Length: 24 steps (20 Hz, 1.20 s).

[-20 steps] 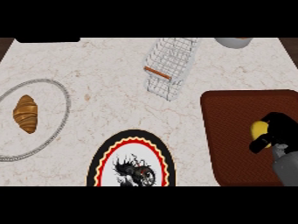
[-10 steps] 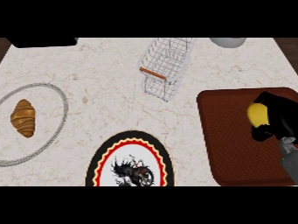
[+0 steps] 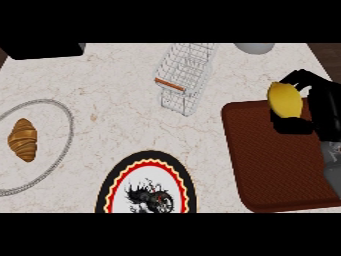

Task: Pick the lemon from the tray and place it in the tiered basket

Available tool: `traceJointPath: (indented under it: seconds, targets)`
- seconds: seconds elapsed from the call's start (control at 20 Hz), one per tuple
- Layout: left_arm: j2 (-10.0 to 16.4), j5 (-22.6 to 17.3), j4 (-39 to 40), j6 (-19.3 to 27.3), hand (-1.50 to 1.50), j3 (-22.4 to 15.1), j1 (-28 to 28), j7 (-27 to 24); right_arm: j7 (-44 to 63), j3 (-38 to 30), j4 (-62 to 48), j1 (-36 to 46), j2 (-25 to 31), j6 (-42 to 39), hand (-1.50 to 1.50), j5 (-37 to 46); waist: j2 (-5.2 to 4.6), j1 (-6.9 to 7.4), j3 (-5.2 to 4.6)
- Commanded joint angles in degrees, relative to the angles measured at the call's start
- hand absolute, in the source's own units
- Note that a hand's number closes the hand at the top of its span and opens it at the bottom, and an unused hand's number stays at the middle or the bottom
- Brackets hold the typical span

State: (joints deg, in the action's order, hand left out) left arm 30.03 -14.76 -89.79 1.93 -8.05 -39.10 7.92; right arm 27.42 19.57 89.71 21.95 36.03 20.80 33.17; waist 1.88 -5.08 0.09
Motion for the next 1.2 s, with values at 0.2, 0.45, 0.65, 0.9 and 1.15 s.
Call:
traceJointPath:
  seconds: [0.2, 0.45, 0.65, 0.9, 1.15]
  targets:
    - [-4.9, -2.7, -9.6, 0.9, 0.00, 2.8, 15.9, -5.8, -2.3, -0.7, 6.7, 3.5, -1.1, -3.2, 1.50, -6.4, -0.35, -0.72, -0.35]
    - [-5.4, -1.9, -9.8, 0.7, 0.00, 2.5, 17.1, -5.6, -0.8, -0.7, 8.1, 7.1, -1.7, -6.1, 1.50, -8.4, -0.77, 0.17, -0.41]
    - [-5.6, -1.2, -9.7, 0.2, 0.00, 2.3, 17.8, -5.8, 2.0, -0.4, 7.4, 10.8, -2.3, -8.4, 1.50, -8.6, -1.00, 1.29, -0.54]
    - [-5.3, -1.6, -9.6, -0.6, 0.00, 3.4, 19.0, -5.1, 5.5, 0.6, 5.5, 13.8, -5.0, -9.1, 1.50, -8.2, -1.34, 2.14, -0.48]
    - [-6.1, -0.7, -9.3, -1.1, 0.00, 2.6, 19.9, -4.6, 9.4, 1.3, 2.0, 18.3, -7.1, -10.8, 1.50, -7.5, -1.82, 3.36, -0.57]
